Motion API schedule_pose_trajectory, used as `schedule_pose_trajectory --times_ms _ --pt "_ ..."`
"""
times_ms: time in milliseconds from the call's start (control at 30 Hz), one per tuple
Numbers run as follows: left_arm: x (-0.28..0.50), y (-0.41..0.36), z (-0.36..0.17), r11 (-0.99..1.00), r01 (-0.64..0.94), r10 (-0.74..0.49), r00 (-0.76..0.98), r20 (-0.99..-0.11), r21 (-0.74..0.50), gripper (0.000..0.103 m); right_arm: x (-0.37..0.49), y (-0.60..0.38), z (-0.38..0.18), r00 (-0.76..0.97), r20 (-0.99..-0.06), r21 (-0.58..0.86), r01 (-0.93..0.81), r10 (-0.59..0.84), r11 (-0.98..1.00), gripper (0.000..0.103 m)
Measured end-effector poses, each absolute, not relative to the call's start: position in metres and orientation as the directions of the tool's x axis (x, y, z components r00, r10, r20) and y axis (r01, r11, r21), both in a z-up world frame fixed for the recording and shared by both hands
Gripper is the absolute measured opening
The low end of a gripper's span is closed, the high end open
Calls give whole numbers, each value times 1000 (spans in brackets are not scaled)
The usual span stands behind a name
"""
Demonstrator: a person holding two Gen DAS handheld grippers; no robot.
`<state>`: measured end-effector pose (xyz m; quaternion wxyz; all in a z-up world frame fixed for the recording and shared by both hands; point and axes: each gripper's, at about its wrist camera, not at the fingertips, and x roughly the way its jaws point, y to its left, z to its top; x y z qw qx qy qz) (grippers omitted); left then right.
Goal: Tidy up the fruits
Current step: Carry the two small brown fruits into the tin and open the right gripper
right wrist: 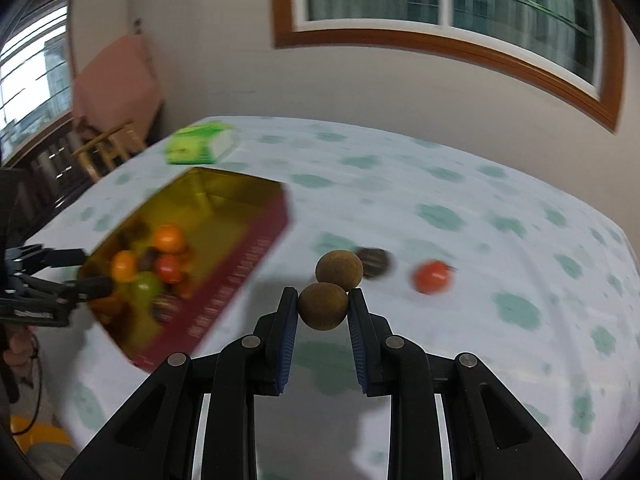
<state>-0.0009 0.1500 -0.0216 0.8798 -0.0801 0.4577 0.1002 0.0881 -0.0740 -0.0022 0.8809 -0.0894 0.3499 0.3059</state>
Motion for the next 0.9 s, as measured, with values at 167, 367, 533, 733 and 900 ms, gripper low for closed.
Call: schedule_pose_trajectory --times_ms 167,367,533,733,900 --pt "-8 158 -17 963 -268 133 568 -812 -30 93 77 -34 -1 515 -675 69 -670 529 740 26" --pt "-15 174 -15 951 -307 157 564 -811 -29 93 73 -3 -6 476 -686 71 -709 551 701 26" --pt "-19 185 -16 942 -334 172 560 -810 -31 93 72 15 -14 448 -704 69 -729 551 681 26" --pt "-23 198 -18 932 -362 184 551 -814 -35 94 75 29 -21 435 -719 60 -738 542 672 26" --pt "-26 205 -20 927 -372 184 550 -814 -42 94 79 38 -27 427 -735 55 -737 527 673 26"
